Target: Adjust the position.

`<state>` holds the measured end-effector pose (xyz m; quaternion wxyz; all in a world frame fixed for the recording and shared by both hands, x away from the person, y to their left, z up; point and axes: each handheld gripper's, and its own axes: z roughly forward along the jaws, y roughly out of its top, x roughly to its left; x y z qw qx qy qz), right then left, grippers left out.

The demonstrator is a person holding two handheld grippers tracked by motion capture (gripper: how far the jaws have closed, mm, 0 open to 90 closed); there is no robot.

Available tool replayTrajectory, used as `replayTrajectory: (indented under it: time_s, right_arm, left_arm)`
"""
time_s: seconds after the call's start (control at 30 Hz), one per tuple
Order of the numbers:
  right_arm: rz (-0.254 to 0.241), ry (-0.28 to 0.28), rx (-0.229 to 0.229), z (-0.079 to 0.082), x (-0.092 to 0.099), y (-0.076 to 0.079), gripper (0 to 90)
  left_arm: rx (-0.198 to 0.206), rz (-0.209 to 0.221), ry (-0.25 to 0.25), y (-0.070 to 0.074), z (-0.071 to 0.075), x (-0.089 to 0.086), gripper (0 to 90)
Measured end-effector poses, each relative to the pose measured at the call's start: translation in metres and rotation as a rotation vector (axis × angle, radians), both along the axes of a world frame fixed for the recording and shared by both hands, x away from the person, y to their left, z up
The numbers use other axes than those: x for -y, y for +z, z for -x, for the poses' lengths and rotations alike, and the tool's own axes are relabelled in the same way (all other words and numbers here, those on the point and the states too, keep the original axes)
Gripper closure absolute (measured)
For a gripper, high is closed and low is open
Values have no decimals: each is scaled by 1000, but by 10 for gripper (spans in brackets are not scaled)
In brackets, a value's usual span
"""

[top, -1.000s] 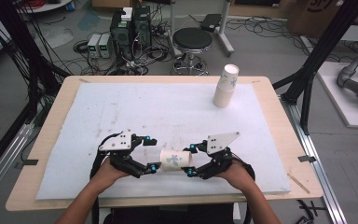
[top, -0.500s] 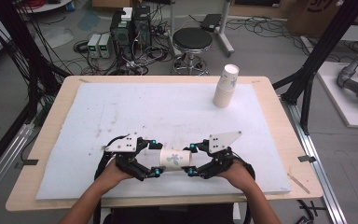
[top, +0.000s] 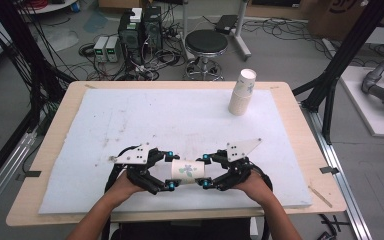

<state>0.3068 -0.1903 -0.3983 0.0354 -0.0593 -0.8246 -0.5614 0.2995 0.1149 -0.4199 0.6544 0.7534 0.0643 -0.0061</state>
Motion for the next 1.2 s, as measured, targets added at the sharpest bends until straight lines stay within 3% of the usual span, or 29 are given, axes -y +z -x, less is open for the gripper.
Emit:
replayTrajectory:
  time_s: [0.13, 0.37, 0.4, 0.5, 0.7, 0.73, 0.77, 0.8, 0.87, 0.93, 0.97, 1.2]
  right_arm:
    - [-15, 0, -28, -2, 2, -2, 377]
    - [-6, 1, -53, -2, 1, -4, 366]
    - [-3, -32, -71, -2, -1, -4, 209]
    - [8, -68, -87, -1, -4, -2, 187]
    - [82, -101, -8, 2, -11, 9, 187]
    - [114, -106, 24, 2, -14, 12, 187]
    - [114, -106, 24, 2, -14, 12, 187]
    - [153, -115, 48, 3, -18, 15, 187]
    - [172, -102, 61, 3, -20, 15, 187]
    - [232, -96, 114, 4, -27, 17, 188]
    - [232, -96, 114, 4, -27, 17, 188]
    - [340, -76, 197, 5, -43, 20, 188]
  left_arm:
    - [-4, 7, 1, 1, 0, 0, 289]
    - [-32, -50, -2, 10, -1, -1, 334]
    - [-37, -54, 2, 12, -1, -1, 341]
    - [-44, -115, 9, 20, -2, -1, 341]
    - [-37, -279, 20, 37, -4, 1, 341]
    - [-35, -302, 25, 40, -4, 2, 341]
    - [-32, -331, 30, 42, -5, 3, 341]
    - [-29, -361, 29, 44, -6, 4, 336]
    - [-33, -404, 34, 47, -7, 6, 335]
    - [-26, -467, 27, 52, -9, 8, 335]
    - [-26, -467, 27, 52, -9, 8, 335]
    - [-33, -588, 35, 62, -14, 17, 335]
